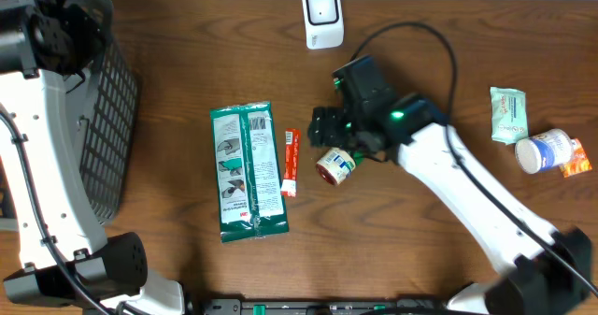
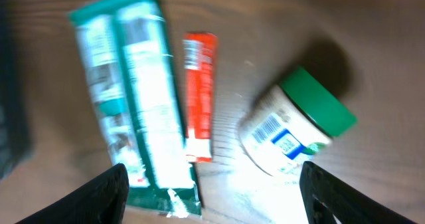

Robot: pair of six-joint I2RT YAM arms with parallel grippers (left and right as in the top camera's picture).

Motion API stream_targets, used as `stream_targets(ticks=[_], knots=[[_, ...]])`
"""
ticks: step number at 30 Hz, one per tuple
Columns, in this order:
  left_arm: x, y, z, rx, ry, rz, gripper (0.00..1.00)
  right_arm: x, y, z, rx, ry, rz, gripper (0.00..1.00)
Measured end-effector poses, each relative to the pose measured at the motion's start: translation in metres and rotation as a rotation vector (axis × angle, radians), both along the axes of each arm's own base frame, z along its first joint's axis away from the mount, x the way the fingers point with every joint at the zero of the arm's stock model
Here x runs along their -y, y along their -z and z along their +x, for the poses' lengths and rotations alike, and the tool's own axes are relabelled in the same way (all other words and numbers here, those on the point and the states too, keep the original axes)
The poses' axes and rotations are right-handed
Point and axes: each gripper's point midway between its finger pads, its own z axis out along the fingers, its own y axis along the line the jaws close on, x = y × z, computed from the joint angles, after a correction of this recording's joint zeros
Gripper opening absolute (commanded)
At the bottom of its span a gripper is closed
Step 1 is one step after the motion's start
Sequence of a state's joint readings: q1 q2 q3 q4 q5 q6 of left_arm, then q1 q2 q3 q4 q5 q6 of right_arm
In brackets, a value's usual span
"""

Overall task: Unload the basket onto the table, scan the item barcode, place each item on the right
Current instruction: 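Move the right gripper left to the green-lidded jar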

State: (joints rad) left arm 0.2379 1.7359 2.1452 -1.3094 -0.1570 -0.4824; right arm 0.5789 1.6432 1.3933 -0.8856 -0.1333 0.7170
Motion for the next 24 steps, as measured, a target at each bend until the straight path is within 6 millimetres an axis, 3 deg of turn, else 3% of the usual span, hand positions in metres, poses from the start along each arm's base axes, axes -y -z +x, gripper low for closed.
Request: stream_targets(ticks=[7,12,16,24], knots=[[0.0,0.0,0.0,0.0,0.0,0.0,0.88,0.012,0.065,0.01,-0.181,0.346,-0.083,0.79],[0.0,0.0,0.0,0.0,0.0,0.0,0.88,0.02,0.1,0.003,-0.287,0.507,-0.139,0.82],[0.0,0.0,0.0,0.0,0.0,0.0,0.88,0.024,0.111,-0.002,-0.33,0.57,-0.164,0.82],[0.0,0.0,0.0,0.0,0.0,0.0,0.88,0.027,0.112,-0.005,-0.332,0.538,-0.187,0.81]])
